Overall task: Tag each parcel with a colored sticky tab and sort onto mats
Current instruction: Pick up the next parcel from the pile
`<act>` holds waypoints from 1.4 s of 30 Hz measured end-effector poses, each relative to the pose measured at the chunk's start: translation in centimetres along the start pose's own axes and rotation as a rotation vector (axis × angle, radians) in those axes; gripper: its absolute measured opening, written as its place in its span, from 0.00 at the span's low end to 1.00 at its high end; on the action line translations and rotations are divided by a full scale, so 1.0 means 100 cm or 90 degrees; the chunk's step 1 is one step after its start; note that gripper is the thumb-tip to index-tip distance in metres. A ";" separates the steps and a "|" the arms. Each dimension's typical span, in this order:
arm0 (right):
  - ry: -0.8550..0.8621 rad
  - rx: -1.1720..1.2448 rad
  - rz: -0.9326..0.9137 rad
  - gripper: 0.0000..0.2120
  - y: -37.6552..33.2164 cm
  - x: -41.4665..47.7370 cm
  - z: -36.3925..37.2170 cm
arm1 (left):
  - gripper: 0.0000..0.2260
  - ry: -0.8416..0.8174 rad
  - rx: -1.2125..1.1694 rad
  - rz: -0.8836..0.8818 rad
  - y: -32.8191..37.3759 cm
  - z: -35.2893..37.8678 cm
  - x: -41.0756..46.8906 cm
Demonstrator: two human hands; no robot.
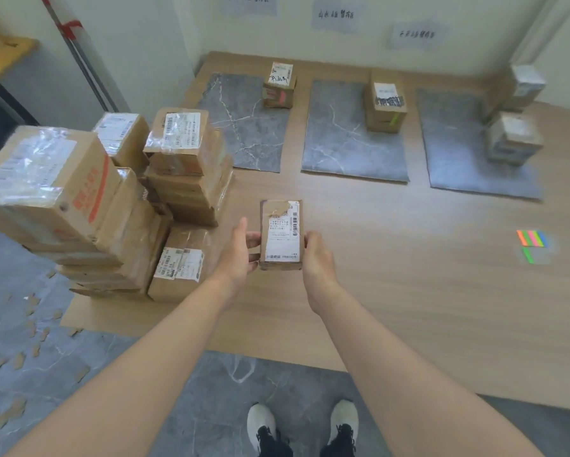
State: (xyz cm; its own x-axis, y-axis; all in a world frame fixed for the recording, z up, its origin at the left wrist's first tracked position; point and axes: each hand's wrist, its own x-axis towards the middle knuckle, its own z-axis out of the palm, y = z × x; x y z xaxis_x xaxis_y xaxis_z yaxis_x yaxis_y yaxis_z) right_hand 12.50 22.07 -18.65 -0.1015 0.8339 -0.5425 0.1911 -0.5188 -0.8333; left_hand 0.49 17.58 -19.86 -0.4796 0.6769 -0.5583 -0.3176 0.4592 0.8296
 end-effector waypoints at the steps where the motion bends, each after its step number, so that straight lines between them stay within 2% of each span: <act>1: 0.008 0.007 0.006 0.17 0.001 0.004 -0.011 | 0.25 -0.007 0.002 -0.003 -0.002 0.012 0.000; 12: 0.082 0.046 0.043 0.15 0.020 0.033 -0.139 | 0.24 -0.090 0.044 -0.052 -0.033 0.135 -0.009; 22: 0.100 0.057 0.061 0.15 0.044 0.064 -0.227 | 0.24 -0.099 0.054 -0.072 -0.065 0.225 -0.018; 32: 0.108 0.061 0.089 0.16 0.059 0.083 -0.249 | 0.22 -0.119 0.070 -0.094 -0.082 0.250 -0.012; 42: 0.156 0.072 0.124 0.14 0.062 0.087 -0.239 | 0.25 -0.124 0.097 -0.106 -0.081 0.241 0.000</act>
State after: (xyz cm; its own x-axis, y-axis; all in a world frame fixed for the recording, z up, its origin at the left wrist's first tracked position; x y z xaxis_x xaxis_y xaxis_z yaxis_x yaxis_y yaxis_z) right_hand 36.15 30.57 -25.97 0.1675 0.7302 -0.6623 0.0730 -0.6792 -0.7304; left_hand 22.79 27.76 -26.73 -0.2606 0.6757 -0.6896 -0.2457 0.6443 0.7242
